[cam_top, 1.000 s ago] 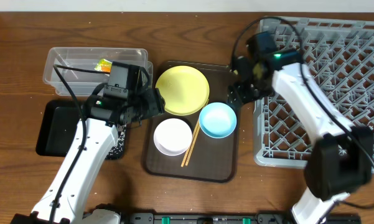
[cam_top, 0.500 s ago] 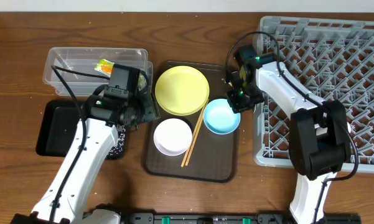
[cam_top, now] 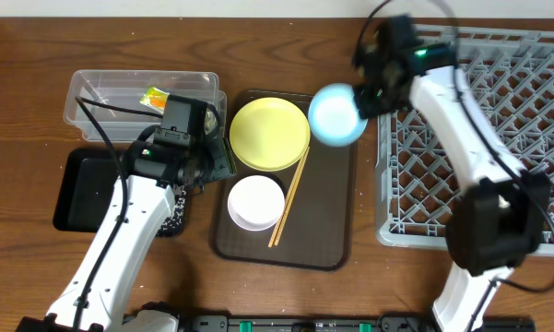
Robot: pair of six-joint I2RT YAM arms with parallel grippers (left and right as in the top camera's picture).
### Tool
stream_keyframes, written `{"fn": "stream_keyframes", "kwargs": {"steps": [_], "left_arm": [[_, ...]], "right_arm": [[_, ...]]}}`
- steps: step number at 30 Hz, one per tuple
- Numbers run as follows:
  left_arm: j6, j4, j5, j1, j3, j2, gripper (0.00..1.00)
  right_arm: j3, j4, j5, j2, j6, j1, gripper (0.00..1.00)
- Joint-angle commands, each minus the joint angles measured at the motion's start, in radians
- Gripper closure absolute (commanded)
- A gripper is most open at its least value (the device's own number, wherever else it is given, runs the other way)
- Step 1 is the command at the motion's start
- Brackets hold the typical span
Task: Sort waste into correct bins and load items into the dishwasher rack
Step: 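Carry the blue bowl into the rack's back row and release it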
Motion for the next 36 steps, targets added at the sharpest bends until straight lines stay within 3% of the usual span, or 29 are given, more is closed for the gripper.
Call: {"fn": "stream_keyframes", "kwargs": {"steps": [1,9,12,16,36], "left_arm": [[0.016,-0.003,-0.013,0.002,0.014,-0.001,0.38],[0.016,-0.003,-0.013,0.002,0.014,-0.001,0.38],[0.016,-0.003,-0.013,0.002,0.014,-0.001,0.38],[0.016,-0.003,-0.013,0.002,0.014,-0.001,0.38],[0.013,-0.005,-0.013,0.002,0.014,-0.001,0.38]], "right_arm": [[0.046,0.079,0.177,-0.099,-0.006,-0.037,0.99],[0.044,0.347,0.905,-0.095,0.034,-0.049,0.99],[0.044,0.449,1.066,-0.068,0.037,-0.057,0.99],[0.044,0.508,1.109,-0.016,0.036,-0.078,0.99],[0.044,0.458,1.121,0.202,0.082,-0.144,0.99]]}}
